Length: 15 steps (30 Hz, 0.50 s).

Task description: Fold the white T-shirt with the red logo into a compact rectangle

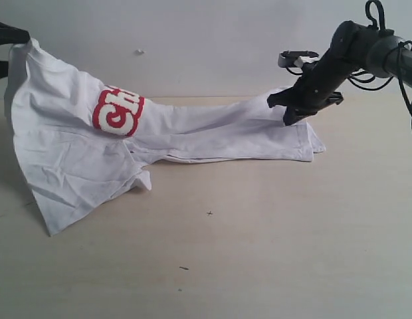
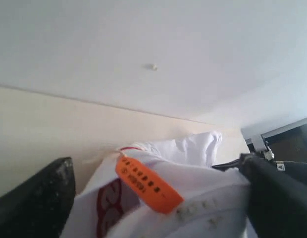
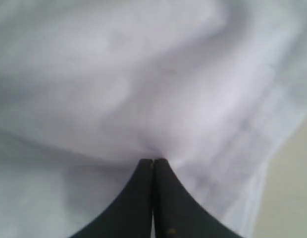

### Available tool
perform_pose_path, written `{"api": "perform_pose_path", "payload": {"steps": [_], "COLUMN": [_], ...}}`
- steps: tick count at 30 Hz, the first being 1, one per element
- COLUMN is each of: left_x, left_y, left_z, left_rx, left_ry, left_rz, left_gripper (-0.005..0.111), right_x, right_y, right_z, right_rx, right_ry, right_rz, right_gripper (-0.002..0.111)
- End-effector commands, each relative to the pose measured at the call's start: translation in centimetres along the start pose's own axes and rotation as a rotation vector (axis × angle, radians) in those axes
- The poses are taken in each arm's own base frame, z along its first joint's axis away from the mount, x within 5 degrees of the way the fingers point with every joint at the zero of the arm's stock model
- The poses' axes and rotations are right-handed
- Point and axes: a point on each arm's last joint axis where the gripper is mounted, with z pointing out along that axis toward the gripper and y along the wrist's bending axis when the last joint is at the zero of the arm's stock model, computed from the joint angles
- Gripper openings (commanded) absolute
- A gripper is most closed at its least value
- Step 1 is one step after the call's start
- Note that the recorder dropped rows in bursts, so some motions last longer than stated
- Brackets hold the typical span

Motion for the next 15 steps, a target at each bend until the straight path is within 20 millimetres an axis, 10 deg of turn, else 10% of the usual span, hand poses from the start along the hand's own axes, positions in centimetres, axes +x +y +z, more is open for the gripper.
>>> {"api": "perform_pose_path", "payload": {"steps": [1, 8, 15], "left_x": [-1.7, -2.1, -1.8], "left_y": [-3.0, -3.8, -3.1], "left_z": [-1.2, -1.6, -1.4], "left_rx": [-0.020, -0.030, -0.114], "left_ry": [-0.061, -0.075, -0.035], "left_rz": [0.096, 0.139, 0.168], "left_gripper": [0.085, 0.085, 0.085], "right_x": [0.0, 1.6, -1.1], "right_y": [-0.6, -1.4, -0.6], "right_z": [-1.0, 2.3, -5.0], "right_rx": [0.072, 0.121, 0.111], "right_ry": [0.042, 0.125, -0.014], "right_rz": [-0.007, -0.001, 0.003], "right_gripper": [0.000, 0.000, 0.000]}}
